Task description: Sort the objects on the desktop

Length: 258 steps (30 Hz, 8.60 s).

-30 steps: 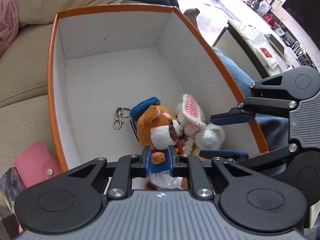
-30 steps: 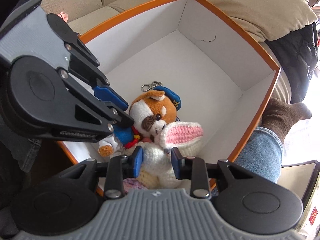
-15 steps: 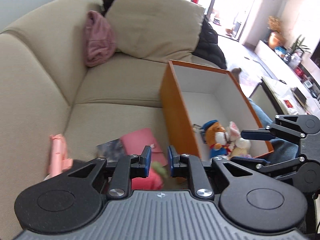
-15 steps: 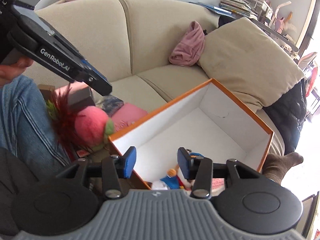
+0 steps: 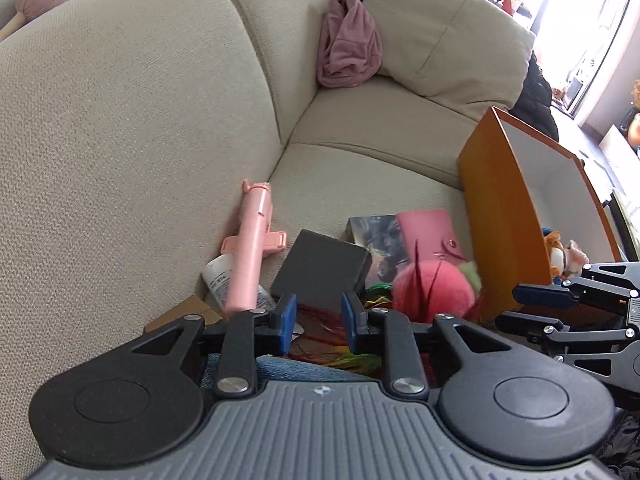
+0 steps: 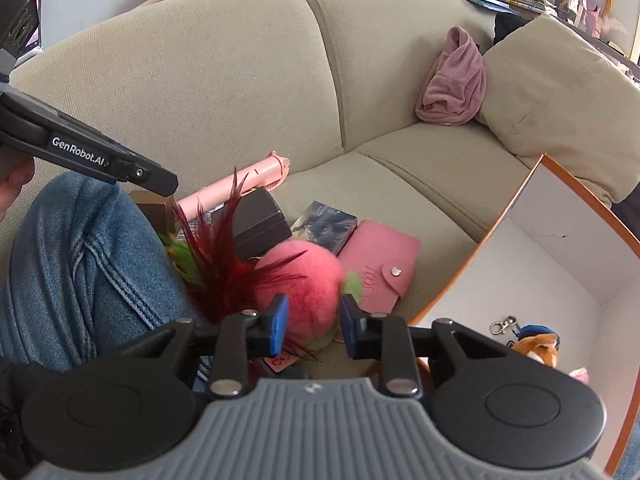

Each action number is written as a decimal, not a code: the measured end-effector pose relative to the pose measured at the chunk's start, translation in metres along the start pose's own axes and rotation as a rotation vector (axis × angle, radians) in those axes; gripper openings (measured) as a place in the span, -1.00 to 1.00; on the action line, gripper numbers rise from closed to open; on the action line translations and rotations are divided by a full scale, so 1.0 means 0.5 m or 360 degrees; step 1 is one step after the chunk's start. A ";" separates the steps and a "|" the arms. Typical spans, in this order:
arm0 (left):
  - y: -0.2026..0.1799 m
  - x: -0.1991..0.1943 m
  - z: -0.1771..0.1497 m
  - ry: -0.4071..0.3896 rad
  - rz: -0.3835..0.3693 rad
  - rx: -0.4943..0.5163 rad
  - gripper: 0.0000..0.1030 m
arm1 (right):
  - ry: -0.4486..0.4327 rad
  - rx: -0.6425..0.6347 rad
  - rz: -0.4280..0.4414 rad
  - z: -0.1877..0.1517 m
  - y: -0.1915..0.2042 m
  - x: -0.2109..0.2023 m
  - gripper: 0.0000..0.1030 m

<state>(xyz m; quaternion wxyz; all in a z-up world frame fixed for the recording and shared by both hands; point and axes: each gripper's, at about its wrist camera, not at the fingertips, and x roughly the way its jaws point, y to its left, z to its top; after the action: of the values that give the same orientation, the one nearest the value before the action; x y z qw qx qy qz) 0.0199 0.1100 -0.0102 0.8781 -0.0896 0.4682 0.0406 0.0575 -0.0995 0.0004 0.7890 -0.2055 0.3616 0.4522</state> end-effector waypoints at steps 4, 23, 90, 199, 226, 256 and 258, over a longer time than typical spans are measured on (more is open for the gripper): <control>0.027 0.012 0.003 0.0012 0.0013 -0.0048 -0.47 | 0.0022 -0.0009 0.0006 0.007 0.003 0.027 -0.41; -0.088 0.184 0.046 0.0302 0.0038 0.0489 0.00 | 0.0100 0.0011 -0.0055 0.073 -0.077 0.147 -0.40; 0.042 0.189 0.072 0.0110 -0.0273 -0.0238 -0.16 | 0.0777 -0.1315 0.0055 0.046 -0.066 0.295 -0.69; -0.449 0.174 0.043 0.0309 -0.0456 0.0373 -0.19 | -0.0182 0.1612 0.0236 -0.217 -0.299 -0.062 -0.53; -0.409 0.155 0.045 0.0392 -0.0709 0.0283 -0.06 | -0.0124 0.1554 0.0154 -0.181 -0.281 -0.055 -0.53; -0.222 0.085 0.051 0.0074 -0.0578 -0.0083 -0.06 | -0.0073 0.1369 0.0073 -0.113 -0.208 -0.030 -0.43; -0.202 0.066 0.055 0.0028 -0.0548 -0.0092 -0.06 | -0.0094 0.1311 0.0005 -0.105 -0.200 -0.038 -0.34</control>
<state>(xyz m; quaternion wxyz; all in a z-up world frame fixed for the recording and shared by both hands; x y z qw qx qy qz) 0.0763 0.0158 -0.0108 0.8651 -0.1941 0.4521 -0.0976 0.1173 -0.1949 -0.0198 0.8147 0.1410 0.4897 0.2766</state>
